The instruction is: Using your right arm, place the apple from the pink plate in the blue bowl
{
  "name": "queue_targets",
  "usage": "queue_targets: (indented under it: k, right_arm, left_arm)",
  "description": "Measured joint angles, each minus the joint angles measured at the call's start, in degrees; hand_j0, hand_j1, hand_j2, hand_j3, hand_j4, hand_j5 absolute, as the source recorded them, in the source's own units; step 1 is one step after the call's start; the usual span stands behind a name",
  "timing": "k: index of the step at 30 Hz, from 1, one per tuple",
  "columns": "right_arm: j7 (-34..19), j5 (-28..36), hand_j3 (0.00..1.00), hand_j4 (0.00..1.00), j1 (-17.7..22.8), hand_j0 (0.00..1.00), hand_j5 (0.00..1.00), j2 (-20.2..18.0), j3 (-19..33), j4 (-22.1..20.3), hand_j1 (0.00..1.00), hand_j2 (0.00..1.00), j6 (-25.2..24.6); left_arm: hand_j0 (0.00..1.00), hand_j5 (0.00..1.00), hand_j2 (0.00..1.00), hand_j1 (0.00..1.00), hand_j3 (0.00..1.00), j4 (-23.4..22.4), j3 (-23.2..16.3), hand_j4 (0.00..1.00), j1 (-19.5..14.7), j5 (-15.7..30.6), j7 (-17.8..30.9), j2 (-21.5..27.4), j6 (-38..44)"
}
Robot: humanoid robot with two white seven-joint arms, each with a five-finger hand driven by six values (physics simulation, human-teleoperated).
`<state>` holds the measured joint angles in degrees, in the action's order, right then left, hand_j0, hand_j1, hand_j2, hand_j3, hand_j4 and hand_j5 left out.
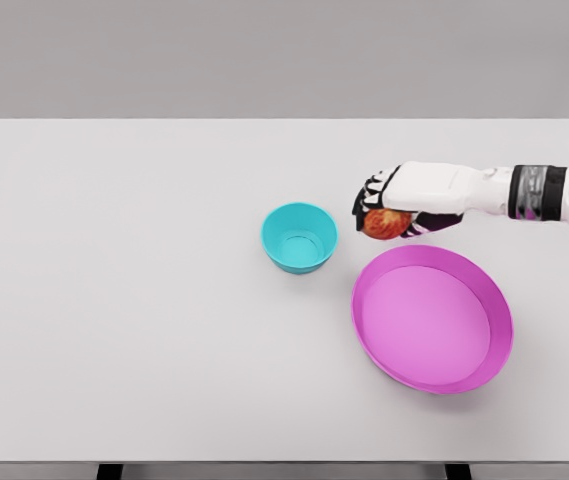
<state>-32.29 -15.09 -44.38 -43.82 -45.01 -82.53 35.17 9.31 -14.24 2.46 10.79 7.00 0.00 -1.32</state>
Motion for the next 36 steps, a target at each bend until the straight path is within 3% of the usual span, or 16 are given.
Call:
queue_targets:
  k: [17, 36]
  right_arm:
    - [-0.1, -3.3, 0.53, 0.53, -2.4, 0.53, 0.53, 9.0, -0.2, 5.0, 0.53, 0.53, 0.0]
    - [-0.1, -4.7, 0.54, 0.54, -5.3, 0.54, 0.54, 15.1, -4.2, 9.1, 0.54, 0.54, 0.0]
  left_arm:
    - [1.0, 1.0, 1.0, 1.0, 1.0, 0.0, 0.0, 1.0, 0.0, 0.0, 0.0, 0.0, 0.0]
    - [1.0, 1.0, 1.0, 1.0, 1.0, 0.0, 0.0, 1.0, 0.0, 0.0, 0.0, 0.0, 0.0]
